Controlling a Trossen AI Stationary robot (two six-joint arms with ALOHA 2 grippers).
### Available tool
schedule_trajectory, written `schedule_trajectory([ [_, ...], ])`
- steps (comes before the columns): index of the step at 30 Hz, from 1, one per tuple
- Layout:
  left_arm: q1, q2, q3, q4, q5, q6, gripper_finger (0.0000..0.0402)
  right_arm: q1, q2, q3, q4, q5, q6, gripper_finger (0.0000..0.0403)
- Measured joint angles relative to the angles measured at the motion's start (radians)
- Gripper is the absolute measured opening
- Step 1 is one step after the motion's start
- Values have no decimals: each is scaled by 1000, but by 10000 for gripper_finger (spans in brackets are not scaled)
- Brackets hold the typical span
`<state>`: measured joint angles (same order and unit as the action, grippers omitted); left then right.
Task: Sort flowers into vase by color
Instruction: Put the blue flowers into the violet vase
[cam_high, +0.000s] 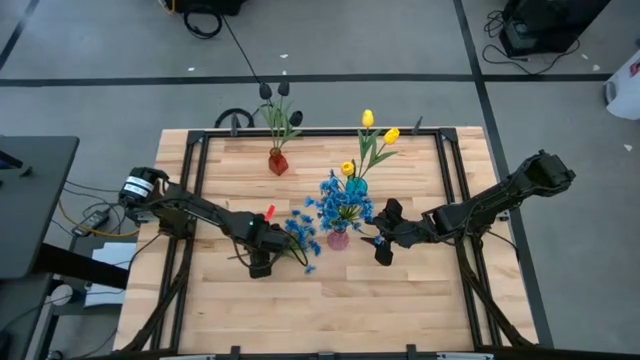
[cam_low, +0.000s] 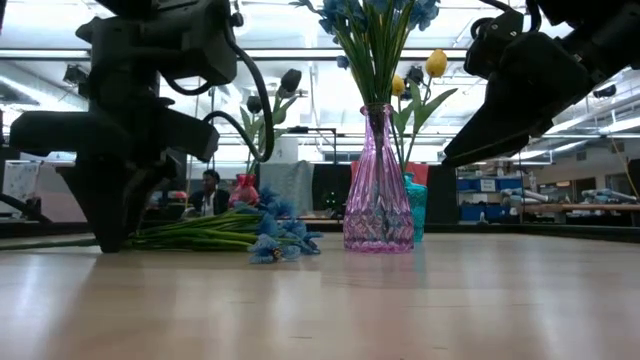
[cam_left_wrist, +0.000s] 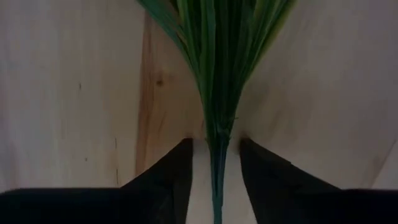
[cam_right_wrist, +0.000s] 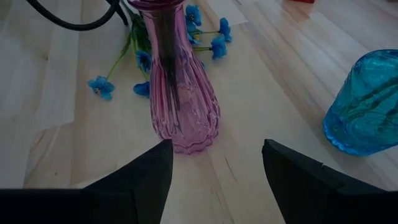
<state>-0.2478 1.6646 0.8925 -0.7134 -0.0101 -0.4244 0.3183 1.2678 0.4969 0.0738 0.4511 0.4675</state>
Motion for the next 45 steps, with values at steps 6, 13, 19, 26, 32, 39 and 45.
schedule_trajectory([
  [6,0,2,-2,12,-15,6,66,0,0,0,0,0,0,256],
  [13,-2,-24,-7,23,-93,28,14,0,0,0,0,0,0,256],
  [19,-5,-61,-47,74,-159,29,20,0,0,0,-4,6,0,256],
  [26,-34,-169,-132,119,-157,-1,16,0,0,0,-13,1,30,256],
  [32,-52,-389,-188,131,-272,-26,17,0,11,0,5,38,28,256],
  [39,-101,-616,-261,302,-259,44,17,8,108,0,188,53,-16,256],
  [45,-161,-673,-294,471,11,131,17,-5,235,0,314,53,-76,256],
])
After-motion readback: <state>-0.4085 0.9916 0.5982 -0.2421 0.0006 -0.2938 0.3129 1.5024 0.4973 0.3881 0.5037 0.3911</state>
